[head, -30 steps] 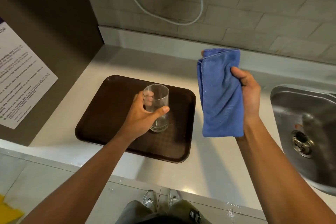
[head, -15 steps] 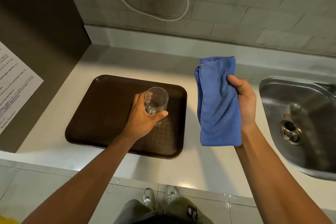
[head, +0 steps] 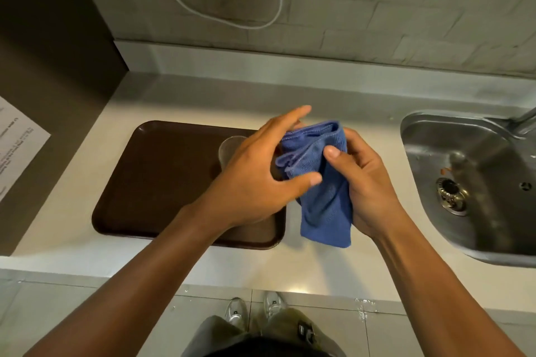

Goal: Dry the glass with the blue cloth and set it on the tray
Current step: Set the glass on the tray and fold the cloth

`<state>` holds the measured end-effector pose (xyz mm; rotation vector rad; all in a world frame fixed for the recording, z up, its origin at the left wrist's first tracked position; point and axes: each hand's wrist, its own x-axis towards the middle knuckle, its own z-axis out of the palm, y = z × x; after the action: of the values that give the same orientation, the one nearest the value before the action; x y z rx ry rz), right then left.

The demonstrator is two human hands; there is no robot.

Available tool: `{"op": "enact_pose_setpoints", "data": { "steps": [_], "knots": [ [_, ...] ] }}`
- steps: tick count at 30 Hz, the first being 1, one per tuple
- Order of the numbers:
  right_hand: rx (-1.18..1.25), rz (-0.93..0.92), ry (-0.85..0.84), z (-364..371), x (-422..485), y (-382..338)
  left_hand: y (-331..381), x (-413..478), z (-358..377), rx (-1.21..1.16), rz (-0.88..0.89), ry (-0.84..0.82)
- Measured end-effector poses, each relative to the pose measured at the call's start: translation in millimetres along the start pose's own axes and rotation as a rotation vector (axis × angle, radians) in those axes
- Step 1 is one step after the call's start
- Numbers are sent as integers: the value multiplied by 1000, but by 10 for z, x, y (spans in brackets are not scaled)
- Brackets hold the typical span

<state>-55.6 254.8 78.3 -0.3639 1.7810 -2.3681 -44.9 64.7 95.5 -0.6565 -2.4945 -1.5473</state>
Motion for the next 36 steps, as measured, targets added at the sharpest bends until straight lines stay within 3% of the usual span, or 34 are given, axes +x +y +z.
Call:
{"op": "enact_pose_setpoints", "data": {
  "steps": [3,7,14,17,23,30,36],
  "knots": [
    [-256,-74,-3,-81,-52,-28,-64,66,-24,77,88,2],
    [-566,-111,-9,-250,-113,-2,-169,69,-51,113,29,-97],
    [-746,62,-104,-584,-317,-76,-167,68,-20,28,-193,-399],
    [-849,172,-176,-685,-377,-136,-181,25,87,-17,-191,-486],
    [-1013,357,-229,-934,-201,175,-607,64,585,101,-322,-433],
    [-1091,393,-120,-1220,180,711,-1186,320,1037,239,-365,-266],
    [-1076,488,-30,-1342,570,933,-1372,622,1168,480,-370,-231]
  ]
}}
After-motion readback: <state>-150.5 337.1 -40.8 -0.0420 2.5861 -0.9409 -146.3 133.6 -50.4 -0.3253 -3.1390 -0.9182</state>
